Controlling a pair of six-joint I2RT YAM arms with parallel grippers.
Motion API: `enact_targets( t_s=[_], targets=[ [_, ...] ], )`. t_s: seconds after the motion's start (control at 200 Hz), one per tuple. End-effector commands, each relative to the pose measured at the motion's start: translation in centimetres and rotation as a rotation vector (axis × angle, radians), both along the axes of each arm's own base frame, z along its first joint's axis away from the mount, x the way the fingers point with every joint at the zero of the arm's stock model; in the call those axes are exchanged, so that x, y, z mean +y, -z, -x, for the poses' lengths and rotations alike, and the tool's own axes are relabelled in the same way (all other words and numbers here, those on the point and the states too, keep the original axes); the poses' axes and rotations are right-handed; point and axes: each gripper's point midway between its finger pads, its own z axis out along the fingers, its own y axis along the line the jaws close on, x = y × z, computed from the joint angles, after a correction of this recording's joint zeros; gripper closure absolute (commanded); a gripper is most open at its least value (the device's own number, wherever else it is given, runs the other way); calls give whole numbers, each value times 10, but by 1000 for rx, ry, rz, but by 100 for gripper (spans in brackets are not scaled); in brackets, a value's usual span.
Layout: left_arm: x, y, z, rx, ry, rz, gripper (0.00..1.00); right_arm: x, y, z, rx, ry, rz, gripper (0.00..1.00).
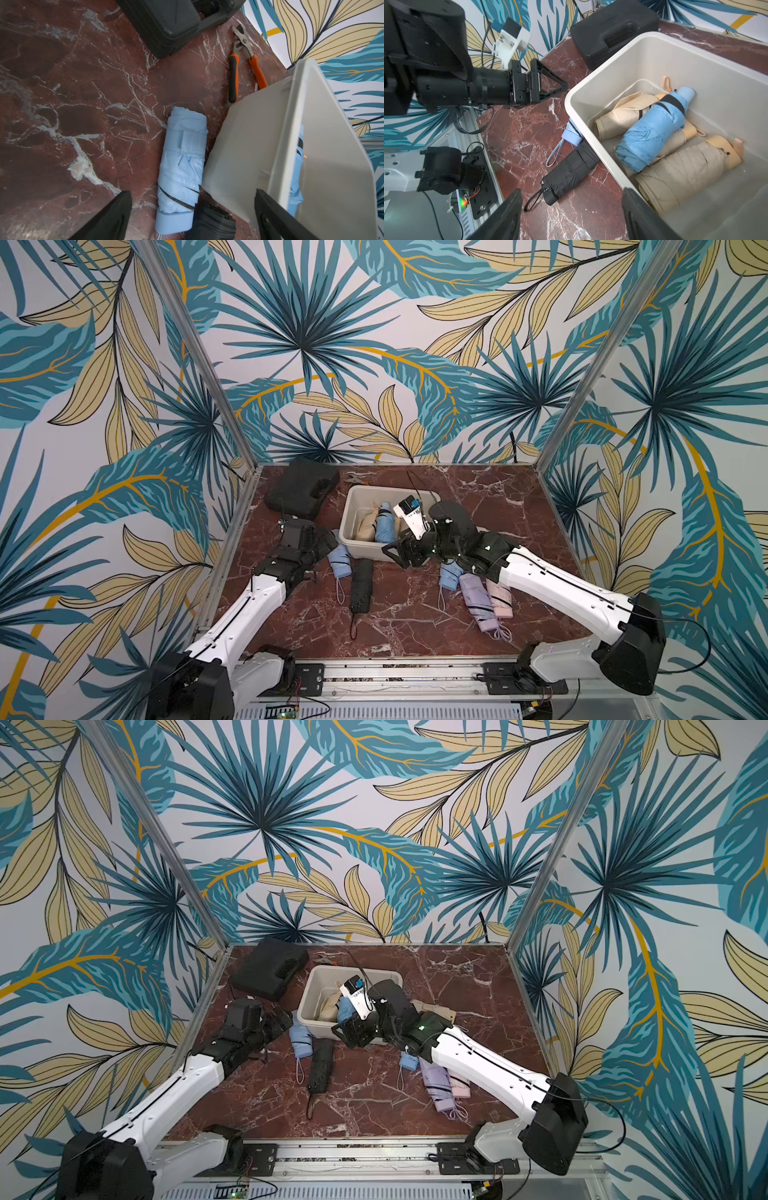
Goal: Put the umbrella into the storage box
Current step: Pick up the umbrella from the center of the board.
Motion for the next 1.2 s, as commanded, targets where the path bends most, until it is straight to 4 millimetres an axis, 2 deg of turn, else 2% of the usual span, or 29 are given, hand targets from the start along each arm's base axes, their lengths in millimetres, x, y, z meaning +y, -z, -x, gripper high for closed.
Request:
enact_targets(
  t_s=[0.0,0.105,0.225,0.285,0.411,0.561,0.806,0.851,1.002,1.022,1.197],
  targets=[
    [0,-11,-19,-84,76,66,5,3,-12,-14,-35,71,-61,23],
    [6,-3,-26,-69,112,92,5,3,-12,-21,-27,108,-68,23],
    [-3,6,-34,-40,208,87,5,4,-13,-29,-11,145,-62,23],
    [-8,14,-37,-11,244,107,6,4,-7,-26,19,137,-27,22],
    [-18,33,-45,19,285,162,14,7,-10,-26,13,121,-41,22],
    [-29,49,-56,19,323,221,19,8,-11,-25,4,115,-53,22],
    [-22,84,-61,106,333,160,35,9,-13,-21,-5,87,-54,22],
    [-22,87,-60,106,332,162,38,12,-21,-24,-35,82,-77,22],
    [-21,92,-60,104,317,164,56,13,-22,-28,-44,87,-61,22],
    [-21,92,-60,102,315,166,58,11,-15,-26,-20,85,-31,22],
    [-20,89,-59,95,314,164,69,10,-10,-28,12,97,0,22]
  ],
)
